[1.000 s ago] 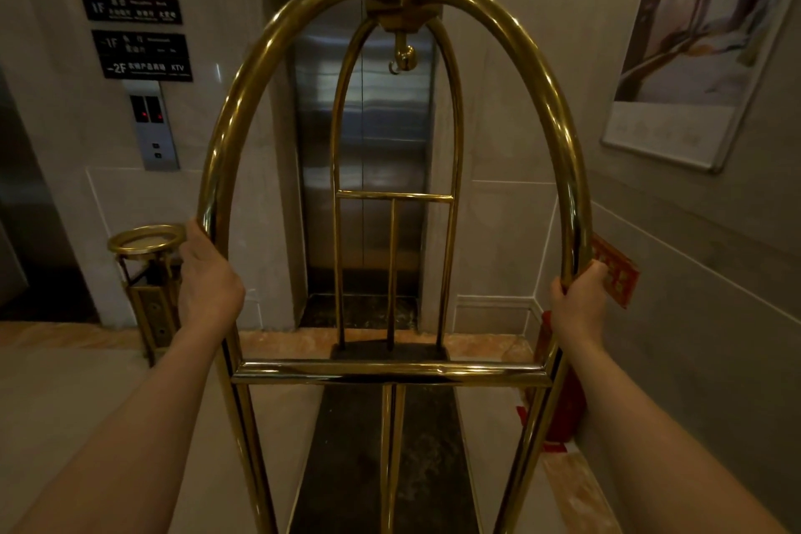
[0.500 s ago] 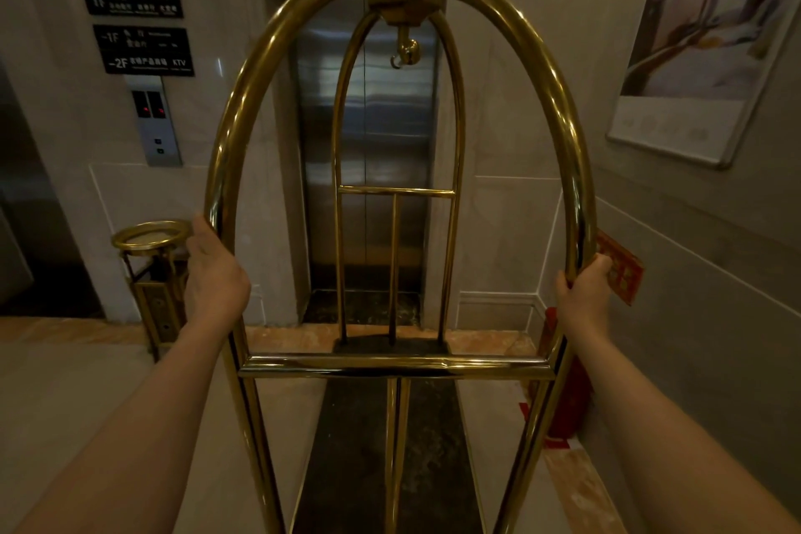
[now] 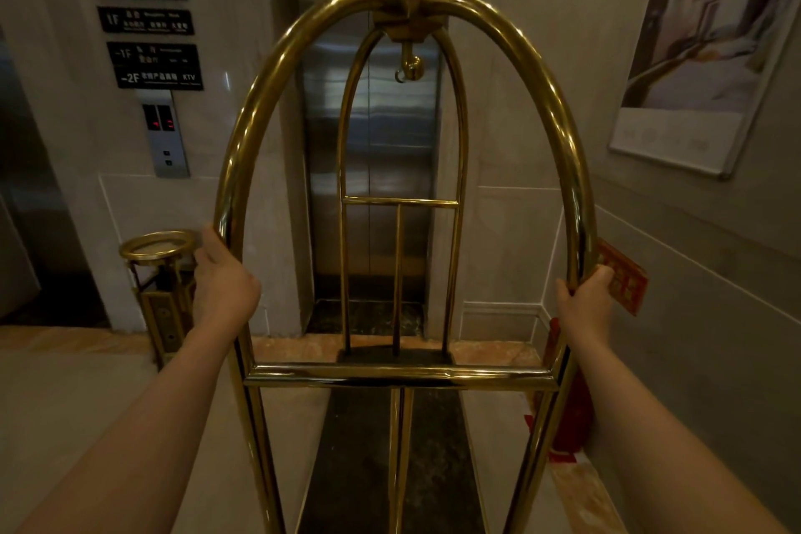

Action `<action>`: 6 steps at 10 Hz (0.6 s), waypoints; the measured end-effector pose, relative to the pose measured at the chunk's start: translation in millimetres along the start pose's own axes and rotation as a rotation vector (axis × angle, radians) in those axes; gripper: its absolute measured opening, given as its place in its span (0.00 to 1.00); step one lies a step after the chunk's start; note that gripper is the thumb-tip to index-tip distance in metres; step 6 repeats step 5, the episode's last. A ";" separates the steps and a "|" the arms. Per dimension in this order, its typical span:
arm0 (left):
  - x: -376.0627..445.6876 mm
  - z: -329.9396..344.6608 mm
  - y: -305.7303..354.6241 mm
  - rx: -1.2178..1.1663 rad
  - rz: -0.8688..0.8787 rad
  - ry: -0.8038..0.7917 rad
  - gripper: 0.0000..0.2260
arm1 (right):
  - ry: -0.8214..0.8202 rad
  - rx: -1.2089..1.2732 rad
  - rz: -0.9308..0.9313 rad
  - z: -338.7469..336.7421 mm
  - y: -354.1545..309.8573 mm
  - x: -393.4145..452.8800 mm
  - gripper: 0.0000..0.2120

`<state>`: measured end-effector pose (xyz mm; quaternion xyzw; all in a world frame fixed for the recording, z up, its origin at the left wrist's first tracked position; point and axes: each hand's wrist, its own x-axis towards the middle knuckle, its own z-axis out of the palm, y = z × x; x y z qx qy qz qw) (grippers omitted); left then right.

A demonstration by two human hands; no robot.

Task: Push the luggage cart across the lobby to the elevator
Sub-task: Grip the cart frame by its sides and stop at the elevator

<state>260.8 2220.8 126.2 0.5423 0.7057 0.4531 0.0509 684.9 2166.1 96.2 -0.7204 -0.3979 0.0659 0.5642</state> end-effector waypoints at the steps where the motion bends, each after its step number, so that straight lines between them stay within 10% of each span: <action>1: -0.5 1.0 0.5 0.105 0.068 0.056 0.39 | -0.011 -0.022 0.017 -1.6 -3.3 0.2 0.15; 3: -35.3 12.8 20.9 0.272 0.338 0.180 0.32 | 0.177 -0.288 -0.122 -6.2 -15.2 -12.1 0.30; 5: -92.4 37.5 38.8 0.141 0.694 -0.171 0.17 | 0.215 0.013 -0.680 -10.2 -74.0 -80.4 0.18; 6: -92.4 37.5 38.8 0.141 0.694 -0.171 0.17 | 0.215 0.013 -0.680 -10.2 -74.0 -80.4 0.18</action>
